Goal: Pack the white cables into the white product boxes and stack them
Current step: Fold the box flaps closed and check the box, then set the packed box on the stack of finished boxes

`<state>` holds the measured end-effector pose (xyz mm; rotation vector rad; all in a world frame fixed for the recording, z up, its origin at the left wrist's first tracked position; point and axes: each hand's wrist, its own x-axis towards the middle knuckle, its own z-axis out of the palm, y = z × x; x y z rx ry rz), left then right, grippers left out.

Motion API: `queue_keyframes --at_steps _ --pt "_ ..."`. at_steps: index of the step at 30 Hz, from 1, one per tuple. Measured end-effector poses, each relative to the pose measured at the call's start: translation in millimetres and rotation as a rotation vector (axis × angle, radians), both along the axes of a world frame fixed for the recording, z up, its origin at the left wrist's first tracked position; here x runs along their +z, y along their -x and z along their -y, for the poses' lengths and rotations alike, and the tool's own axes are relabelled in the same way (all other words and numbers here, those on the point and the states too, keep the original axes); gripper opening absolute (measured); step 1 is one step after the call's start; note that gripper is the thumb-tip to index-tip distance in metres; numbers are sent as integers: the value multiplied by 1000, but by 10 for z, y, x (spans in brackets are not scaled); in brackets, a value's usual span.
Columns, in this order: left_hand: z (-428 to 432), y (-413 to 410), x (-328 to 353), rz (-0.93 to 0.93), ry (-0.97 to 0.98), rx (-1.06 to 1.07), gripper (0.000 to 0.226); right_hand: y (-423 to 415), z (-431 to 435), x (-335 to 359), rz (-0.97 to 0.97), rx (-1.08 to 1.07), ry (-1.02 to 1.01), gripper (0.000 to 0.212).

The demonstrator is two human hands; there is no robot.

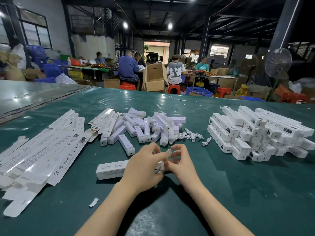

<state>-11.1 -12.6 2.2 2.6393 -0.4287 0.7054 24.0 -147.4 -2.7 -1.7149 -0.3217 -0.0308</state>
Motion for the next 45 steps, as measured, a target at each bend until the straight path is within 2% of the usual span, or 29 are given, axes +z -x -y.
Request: queue_keyframes --at_steps 3,6,9,11,16,21,28,32,36,38,40,42,45 --pt "-18 -5 5 8 19 15 25 -4 -9 -11 60 5 47 46" --pt "-24 -4 8 21 17 28 28 -12 -18 -21 109 -47 69 30" --pt "-20 -4 14 46 44 25 36 -20 -16 -33 96 -53 80 27" --pt "-11 3 22 58 76 21 40 -25 5 -24 58 18 17 26" --pt "1 19 36 142 188 60 43 -48 65 3 -109 243 -322 27" --pt "30 41 36 245 176 42 49 -56 51 -29 -57 183 -315 22" --pt "29 53 62 282 137 48 49 -32 61 12 -109 165 -378 24" --pt "9 41 43 267 87 73 51 1 31 23 -11 85 -237 27" --pt "-8 32 33 271 11 126 49 37 6 -8 334 -78 132 23" --pt "-7 23 38 270 28 133 46 45 0 -24 443 -91 218 12" --pt "-22 8 41 265 49 141 44 47 -6 -26 461 -76 226 13" --pt "-40 -4 23 267 31 142 43 58 -8 -12 456 -39 227 22" --pt "-42 -27 10 155 76 135 44 64 5 -4 448 30 285 30"
